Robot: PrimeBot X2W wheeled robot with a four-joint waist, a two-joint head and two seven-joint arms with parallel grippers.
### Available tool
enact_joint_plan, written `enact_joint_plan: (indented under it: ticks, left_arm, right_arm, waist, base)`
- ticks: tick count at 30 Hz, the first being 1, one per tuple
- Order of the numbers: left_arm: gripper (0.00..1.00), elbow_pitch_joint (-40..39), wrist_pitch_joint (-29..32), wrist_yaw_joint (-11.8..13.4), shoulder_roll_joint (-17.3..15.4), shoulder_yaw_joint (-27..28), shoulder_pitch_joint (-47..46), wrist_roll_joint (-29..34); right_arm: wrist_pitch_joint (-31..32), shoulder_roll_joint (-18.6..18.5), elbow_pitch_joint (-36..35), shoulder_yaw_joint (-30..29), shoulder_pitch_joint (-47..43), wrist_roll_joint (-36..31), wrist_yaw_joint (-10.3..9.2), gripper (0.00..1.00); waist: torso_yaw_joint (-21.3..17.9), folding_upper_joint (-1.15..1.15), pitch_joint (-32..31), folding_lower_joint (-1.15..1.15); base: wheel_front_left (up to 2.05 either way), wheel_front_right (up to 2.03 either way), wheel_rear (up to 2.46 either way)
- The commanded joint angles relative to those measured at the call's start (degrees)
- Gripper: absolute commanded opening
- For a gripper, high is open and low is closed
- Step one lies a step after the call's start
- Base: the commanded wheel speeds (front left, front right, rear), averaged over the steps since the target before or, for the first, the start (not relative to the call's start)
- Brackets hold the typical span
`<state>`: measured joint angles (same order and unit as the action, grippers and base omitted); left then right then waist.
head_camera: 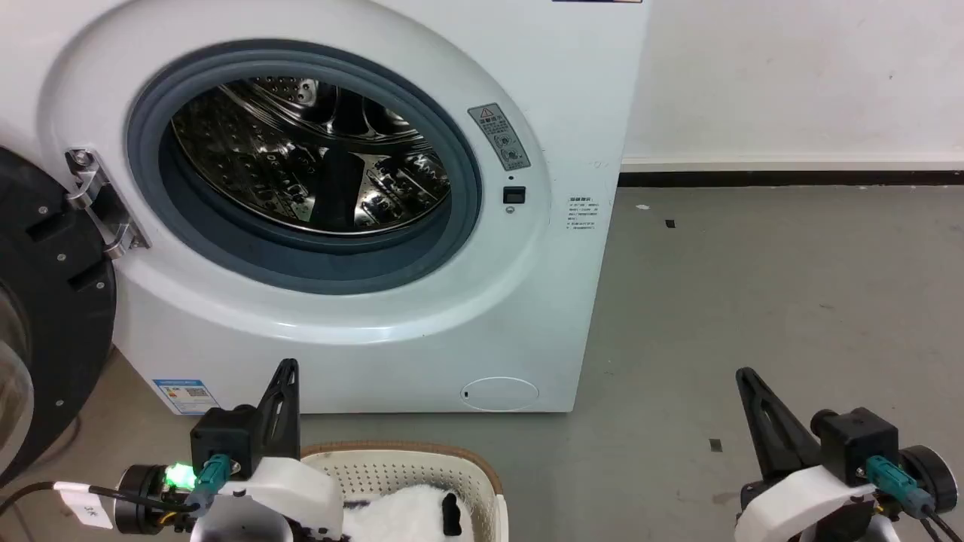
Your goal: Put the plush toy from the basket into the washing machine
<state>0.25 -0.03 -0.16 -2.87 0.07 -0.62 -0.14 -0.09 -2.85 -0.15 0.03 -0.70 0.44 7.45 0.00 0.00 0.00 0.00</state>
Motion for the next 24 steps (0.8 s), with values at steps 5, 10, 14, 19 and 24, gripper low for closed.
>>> enact_joint_plan:
  ticks: [5,10,14,19,24]
  left_arm:
    - [0.0,-0.2,0.0,0.2,0.0,-0.1,0.6,0.1]
    - [0.0,-0.2,0.0,0.2,0.0,-0.1,0.6,0.1]
    - [0.0,-0.2,0.0,0.2,0.0,-0.1,0.6,0.1]
    - [0.0,-0.2,0.0,0.2,0.0,-0.1,0.6,0.1]
    - [1.0,0.0,0.0,0.0,0.0,0.0,0.0,0.0]
  right_arm:
    - [0.1,0.0,0.1,0.0,0.7,-0.4,0.03,0.0]
    - [0.1,0.0,0.1,0.0,0.7,-0.4,0.03,0.0]
    - [0.1,0.0,0.1,0.0,0.7,-0.4,0.03,0.0]
    - [0.1,0.0,0.1,0.0,0.7,-0.4,0.03,0.0]
    - [0.0,0.0,0.0,0.0,0.0,0.0,0.0,1.0]
  waist:
    - [0.0,0.0,0.0,0.0]
    - [0.0,0.0,0.0,0.0]
    - [0.0,0.0,0.0,0.0]
    - [0.0,0.0,0.0,0.0]
    - [0.0,0.0,0.0,0.0]
  base:
    - [0.0,0.0,0.0]
    - [0.0,0.0,0.0]
    - [0.0,0.0,0.0]
    - [0.0,0.0,0.0]
    - [0.0,0.0,0.0]
